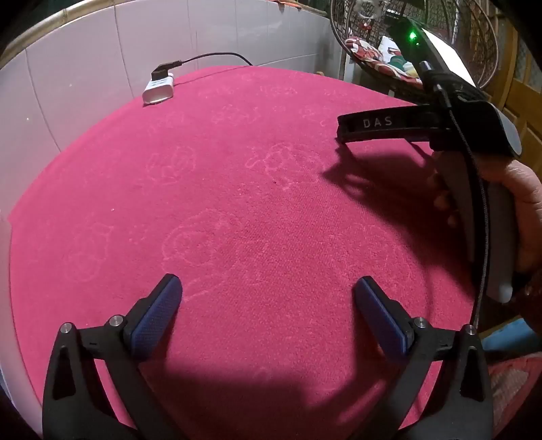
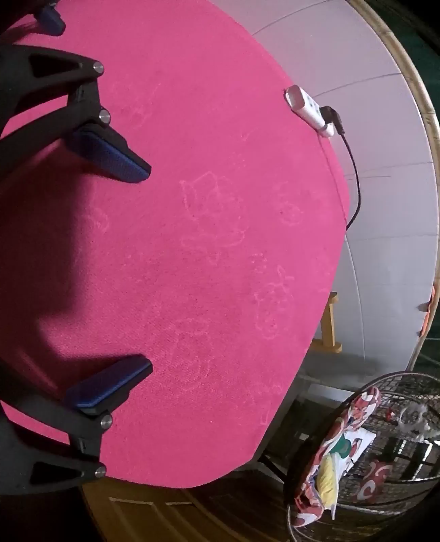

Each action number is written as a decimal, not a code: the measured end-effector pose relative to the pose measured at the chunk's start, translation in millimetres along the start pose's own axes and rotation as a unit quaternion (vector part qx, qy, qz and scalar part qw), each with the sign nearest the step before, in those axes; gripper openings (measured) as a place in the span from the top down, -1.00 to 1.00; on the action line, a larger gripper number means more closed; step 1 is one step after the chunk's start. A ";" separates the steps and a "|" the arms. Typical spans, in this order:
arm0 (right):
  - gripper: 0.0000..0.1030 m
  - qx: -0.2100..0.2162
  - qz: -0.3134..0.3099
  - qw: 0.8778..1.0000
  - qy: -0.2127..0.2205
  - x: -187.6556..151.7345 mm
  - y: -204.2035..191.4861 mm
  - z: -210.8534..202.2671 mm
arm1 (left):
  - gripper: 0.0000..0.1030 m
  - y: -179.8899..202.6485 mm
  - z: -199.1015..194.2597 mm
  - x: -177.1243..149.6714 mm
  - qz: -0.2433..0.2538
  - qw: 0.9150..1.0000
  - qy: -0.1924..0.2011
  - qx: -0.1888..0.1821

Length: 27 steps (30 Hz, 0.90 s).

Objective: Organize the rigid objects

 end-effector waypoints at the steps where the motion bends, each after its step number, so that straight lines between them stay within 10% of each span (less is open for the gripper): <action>1: -1.00 0.004 0.004 1.000 0.003 -0.6 1.6 -1.2 | -0.99 -0.2 0.1 0.0 0.002 1.000 0.000 0.002; 27: -1.00 -0.019 -0.014 1.000 -0.012 -3.3 1.4 2.5 | -0.99 -1.6 0.3 0.7 0.006 1.000 0.003 0.008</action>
Point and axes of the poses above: each gripper's, at about its wrist camera, not at the fingertips, and z roughly the way its jaws point, y to its right, x to its top, the point moved 8 cm from there along z, roughly the way its jaws point, and after that the axes turned 8 degrees about -z, right-handed, at the moved point
